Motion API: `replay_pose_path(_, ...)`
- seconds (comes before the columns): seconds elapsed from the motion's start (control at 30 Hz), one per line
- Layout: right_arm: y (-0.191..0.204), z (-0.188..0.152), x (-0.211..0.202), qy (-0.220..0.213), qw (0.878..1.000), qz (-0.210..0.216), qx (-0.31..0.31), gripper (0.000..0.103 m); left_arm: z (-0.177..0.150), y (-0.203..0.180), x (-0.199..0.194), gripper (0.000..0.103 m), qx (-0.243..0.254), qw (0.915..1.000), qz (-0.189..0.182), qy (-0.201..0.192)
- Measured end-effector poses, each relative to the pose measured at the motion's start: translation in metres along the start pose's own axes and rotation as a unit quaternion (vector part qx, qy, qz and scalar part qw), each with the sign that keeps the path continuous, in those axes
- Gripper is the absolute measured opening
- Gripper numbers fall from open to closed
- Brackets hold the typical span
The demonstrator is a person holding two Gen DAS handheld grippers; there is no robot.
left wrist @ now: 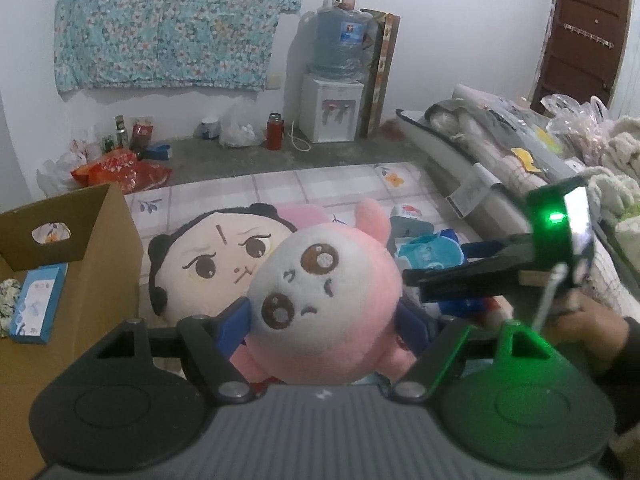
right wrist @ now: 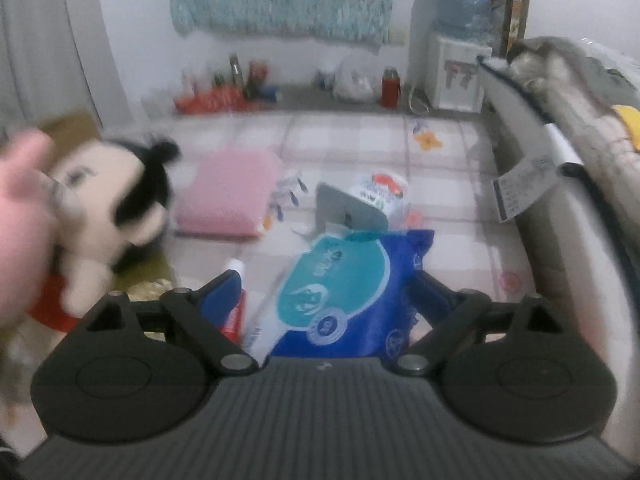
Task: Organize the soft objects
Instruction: 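Grasp the blue wet-wipes pack with the right gripper while the left holds the plush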
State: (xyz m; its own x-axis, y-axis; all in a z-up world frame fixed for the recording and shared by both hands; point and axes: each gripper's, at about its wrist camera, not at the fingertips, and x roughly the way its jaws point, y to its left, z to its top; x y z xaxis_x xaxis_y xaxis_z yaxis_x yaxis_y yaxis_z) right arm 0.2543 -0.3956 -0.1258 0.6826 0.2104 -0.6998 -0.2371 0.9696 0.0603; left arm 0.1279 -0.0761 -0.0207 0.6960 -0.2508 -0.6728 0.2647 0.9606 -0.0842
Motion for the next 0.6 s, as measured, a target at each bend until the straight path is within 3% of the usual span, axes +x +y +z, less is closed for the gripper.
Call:
replay_pose_path(0.3,0.007,0.011,0.043,0.068,0.997,-0.022,-0.039,0.098,0.000,0.003,0.002,0.078,-0.007,0.9999,-0.013,0.000)
replay_pose_path(0.43,0.003,0.013,0.042,0.072,0.997,-0.016,-0.025,0.093,-0.001,0.000,0.003,0.078,-0.002,0.9999,-0.014,0.000)
replay_pose_path(0.6,0.004,0.014,0.039,0.063,0.998,-0.019,-0.020,0.080,0.000,0.000,0.002,0.078,-0.008,0.9997,-0.021,-0.007)
